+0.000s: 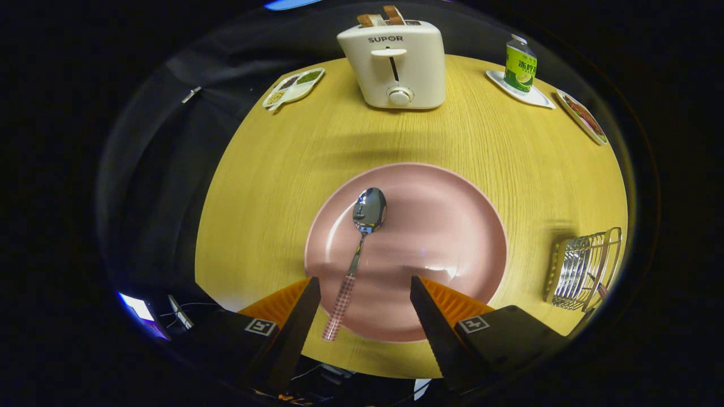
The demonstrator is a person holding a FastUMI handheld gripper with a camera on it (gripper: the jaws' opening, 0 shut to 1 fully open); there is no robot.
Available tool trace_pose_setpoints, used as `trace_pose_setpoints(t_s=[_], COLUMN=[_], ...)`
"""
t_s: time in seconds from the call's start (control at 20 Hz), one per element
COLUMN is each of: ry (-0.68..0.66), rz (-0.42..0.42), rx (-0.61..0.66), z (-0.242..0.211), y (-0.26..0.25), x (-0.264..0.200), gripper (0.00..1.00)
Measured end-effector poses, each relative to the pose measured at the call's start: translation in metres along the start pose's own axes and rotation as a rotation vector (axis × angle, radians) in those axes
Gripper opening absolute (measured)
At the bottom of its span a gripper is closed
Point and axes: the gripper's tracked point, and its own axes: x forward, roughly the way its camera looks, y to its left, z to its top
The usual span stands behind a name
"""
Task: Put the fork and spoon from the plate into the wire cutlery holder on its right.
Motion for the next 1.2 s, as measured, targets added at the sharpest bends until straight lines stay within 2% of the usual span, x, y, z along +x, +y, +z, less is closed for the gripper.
trace_pose_setpoints(t_s=[0.2, 0.25, 0.4, 0.55, 0.65, 0.75, 1.0, 1.2], ry=[0.045, 0.059, 0.082, 0.106, 0.122, 0.127, 0.121, 0.096], rz=[-0.011, -0.011, -0.020, -0.026, -0.031, -0.028, 0.015, 0.078], rx=[-0.013, -0.016, -0.022, -0.007, -0.013, -0.001, -0.043, -0.100], z=[-0.011, -0.014, -0.020, -0.024, -0.028, -0.028, -0.029, -0.036], y=[0.005, 0.006, 0.006, 0.006, 0.003, -0.002, -0.017, -0.033], x=[0.011, 0.013, 0.019, 0.021, 0.025, 0.026, 0.003, -0.056], gripper=[0.97, 0.89, 0.76, 0.52, 0.30, 0.18, 0.12, 0.12])
